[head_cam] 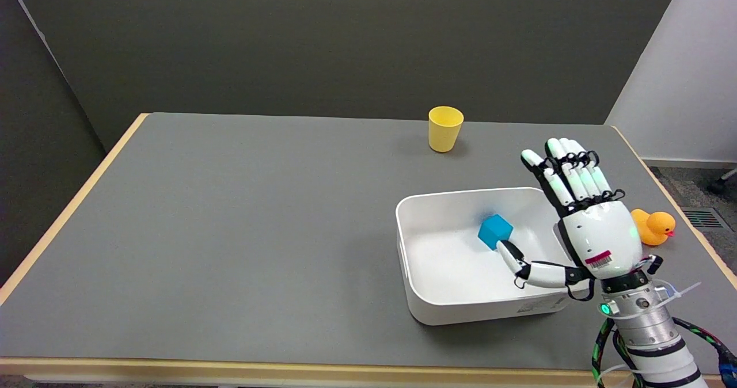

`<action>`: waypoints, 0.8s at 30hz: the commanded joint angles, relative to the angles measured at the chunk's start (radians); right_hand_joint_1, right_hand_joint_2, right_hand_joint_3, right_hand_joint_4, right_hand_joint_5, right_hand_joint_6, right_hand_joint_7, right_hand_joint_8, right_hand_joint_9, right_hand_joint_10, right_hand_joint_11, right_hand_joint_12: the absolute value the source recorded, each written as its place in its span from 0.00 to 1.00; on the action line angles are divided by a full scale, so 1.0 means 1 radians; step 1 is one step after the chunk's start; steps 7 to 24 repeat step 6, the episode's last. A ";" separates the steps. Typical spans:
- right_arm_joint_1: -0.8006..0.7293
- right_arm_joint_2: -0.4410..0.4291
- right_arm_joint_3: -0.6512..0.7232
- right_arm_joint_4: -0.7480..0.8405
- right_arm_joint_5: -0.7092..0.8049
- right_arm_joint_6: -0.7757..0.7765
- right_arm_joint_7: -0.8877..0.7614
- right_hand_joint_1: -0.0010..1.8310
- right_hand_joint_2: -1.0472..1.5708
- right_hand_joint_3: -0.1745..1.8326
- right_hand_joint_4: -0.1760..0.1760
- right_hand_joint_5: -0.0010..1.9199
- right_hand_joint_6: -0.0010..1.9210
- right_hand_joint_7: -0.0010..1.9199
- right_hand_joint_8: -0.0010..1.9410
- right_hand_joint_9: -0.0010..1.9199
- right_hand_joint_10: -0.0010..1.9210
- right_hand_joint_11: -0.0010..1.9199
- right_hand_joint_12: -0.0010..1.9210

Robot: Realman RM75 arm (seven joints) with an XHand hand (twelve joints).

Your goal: Place the cube into the box.

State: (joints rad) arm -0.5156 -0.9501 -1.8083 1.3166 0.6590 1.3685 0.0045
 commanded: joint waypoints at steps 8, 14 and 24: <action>0.130 -0.031 -0.091 0.001 -0.152 0.244 0.156 0.22 0.65 0.51 0.72 0.09 0.19 0.06 0.12 0.00 0.25 0.00 0.34; 0.130 -0.031 -0.091 0.001 -0.152 0.244 0.156 0.22 0.65 0.51 0.72 0.09 0.19 0.06 0.12 0.00 0.25 0.00 0.34; 0.130 -0.031 -0.091 0.001 -0.152 0.244 0.156 0.22 0.65 0.51 0.72 0.09 0.19 0.06 0.12 0.00 0.25 0.00 0.34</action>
